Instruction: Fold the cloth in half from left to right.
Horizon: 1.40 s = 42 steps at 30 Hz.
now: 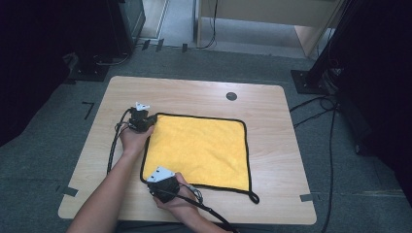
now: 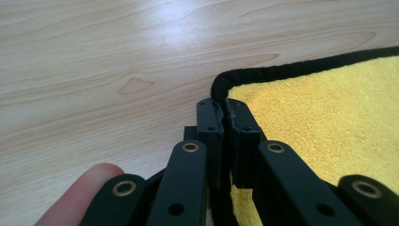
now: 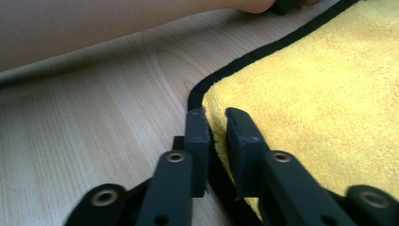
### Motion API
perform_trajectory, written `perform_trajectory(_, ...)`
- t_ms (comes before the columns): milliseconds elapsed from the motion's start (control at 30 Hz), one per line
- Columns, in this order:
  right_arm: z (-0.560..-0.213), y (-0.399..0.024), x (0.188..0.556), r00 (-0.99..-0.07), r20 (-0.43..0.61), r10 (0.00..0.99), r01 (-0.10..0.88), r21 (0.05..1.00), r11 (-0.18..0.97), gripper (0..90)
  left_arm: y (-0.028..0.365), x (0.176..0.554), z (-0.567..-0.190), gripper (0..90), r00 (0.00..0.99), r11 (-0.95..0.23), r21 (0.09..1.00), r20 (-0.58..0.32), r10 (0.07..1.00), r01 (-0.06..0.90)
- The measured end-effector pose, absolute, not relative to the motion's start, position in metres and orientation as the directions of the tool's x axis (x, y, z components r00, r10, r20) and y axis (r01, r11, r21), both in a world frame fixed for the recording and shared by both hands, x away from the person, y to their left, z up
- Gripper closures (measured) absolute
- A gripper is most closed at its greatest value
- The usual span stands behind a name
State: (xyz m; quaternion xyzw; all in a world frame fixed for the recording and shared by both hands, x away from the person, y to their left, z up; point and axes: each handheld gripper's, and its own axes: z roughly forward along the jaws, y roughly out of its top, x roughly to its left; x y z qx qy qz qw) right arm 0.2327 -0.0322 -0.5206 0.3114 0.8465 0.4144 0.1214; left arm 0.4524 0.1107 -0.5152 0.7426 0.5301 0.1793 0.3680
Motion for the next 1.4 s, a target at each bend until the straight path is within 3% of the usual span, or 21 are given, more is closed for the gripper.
perform_trajectory(200,-0.52,-0.026,0.231,-0.786,0.058,0.616,0.417,0.785,0.459,87.8,0.123,0.452,-0.514,86.2,0.358,-0.167,0.735,-0.109,0.927,0.657)
perform_trajectory(467,-0.516,-0.001,0.227,-0.805,0.069,0.589,0.391,0.808,0.44,88.5,0.161,0.446,-0.506,86.3,0.307,-0.137,0.751,-0.091,0.947,0.646)
perform_trajectory(800,-0.487,0.017,0.219,-0.822,0.062,0.567,0.317,0.876,0.363,88.5,0.191,0.436,-0.468,86.2,0.241,-0.069,0.777,-0.108,0.965,0.626)
perform_trajectory(1100,-0.466,-0.033,0.209,-0.761,0.038,0.647,0.275,0.923,0.27,88.5,0.147,0.436,-0.438,86.1,0.294,-0.073,0.81,-0.126,0.947,0.581)
perform_trajectory(1400,-0.459,-0.104,0.203,-0.653,0.029,0.757,0.298,0.929,0.221,88.4,0.077,0.447,-0.441,86.1,0.366,-0.111,0.805,-0.138,0.92,0.583)
